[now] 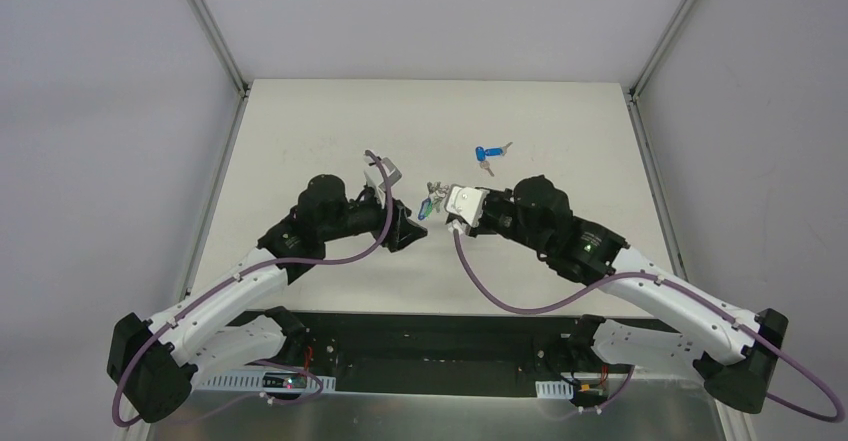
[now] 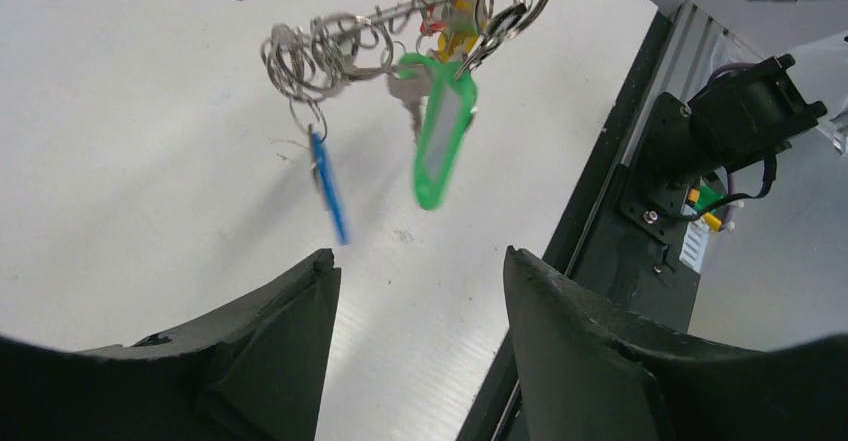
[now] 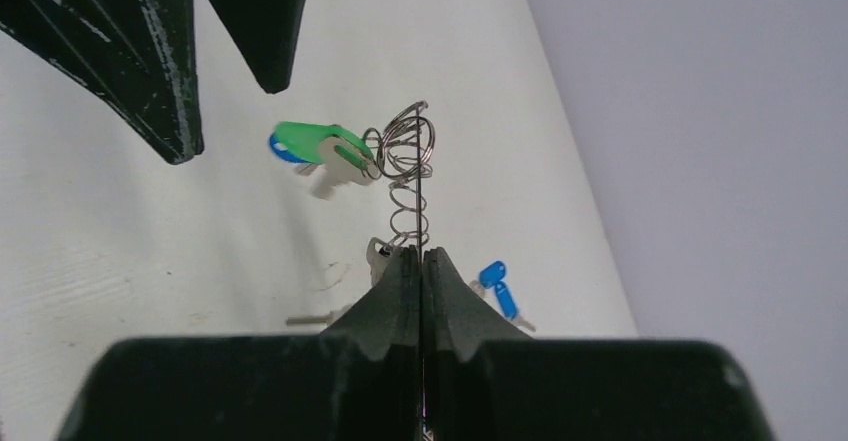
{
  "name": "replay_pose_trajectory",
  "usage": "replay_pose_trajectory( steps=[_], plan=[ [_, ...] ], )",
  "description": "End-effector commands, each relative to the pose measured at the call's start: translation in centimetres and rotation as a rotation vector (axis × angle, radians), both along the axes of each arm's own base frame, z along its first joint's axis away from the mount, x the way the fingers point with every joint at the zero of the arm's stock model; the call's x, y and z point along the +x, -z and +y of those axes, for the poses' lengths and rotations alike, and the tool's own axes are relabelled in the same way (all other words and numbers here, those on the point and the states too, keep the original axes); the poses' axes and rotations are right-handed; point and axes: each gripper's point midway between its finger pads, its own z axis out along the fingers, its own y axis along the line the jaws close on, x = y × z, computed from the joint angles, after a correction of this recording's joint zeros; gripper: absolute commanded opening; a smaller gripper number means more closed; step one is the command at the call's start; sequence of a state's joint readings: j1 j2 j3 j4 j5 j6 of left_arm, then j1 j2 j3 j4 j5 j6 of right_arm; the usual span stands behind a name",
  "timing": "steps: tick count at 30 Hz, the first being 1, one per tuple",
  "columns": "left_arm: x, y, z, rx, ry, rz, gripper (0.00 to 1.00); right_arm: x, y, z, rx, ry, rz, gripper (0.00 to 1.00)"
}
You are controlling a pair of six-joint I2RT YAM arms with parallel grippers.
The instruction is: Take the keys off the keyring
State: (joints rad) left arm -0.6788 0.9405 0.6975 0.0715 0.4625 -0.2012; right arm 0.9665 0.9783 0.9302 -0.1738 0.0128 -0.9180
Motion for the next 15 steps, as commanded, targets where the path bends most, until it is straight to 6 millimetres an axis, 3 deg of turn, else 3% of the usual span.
replay_pose_trajectory(
  steps=[1, 8, 9, 10, 15],
  plan=[
    [0.5, -2.4, -0.5, -0.106, -0.004, -0.094, 0.63, 1.2, -7.7, 0.2, 0.032, -0.039, -0.276, 0.0],
    [1.0, -5.1, -0.9, -0.226, 0.008, -0.26, 0.63, 1.7, -9.0, 1.1, 0.023, -0.061, -0.313, 0.0],
    [1.1, -5.3, -0.9, -0.228, 0.008, -0.28, 0.63, 1.7, -9.3, 1.1, 0.027, -0.061, -0.319, 0.1],
    [1.2, -5.6, -0.9, -0.223, 0.008, -0.305, 0.63, 1.8, -9.4, 1.2, 0.028, -0.06, -0.322, 0.0],
    [1.2, -7.1, -1.1, -0.216, 0.045, -0.406, 0.63, 1.4, -9.7, 2.0, 0.039, -0.106, -0.33, 0.0]
  ],
)
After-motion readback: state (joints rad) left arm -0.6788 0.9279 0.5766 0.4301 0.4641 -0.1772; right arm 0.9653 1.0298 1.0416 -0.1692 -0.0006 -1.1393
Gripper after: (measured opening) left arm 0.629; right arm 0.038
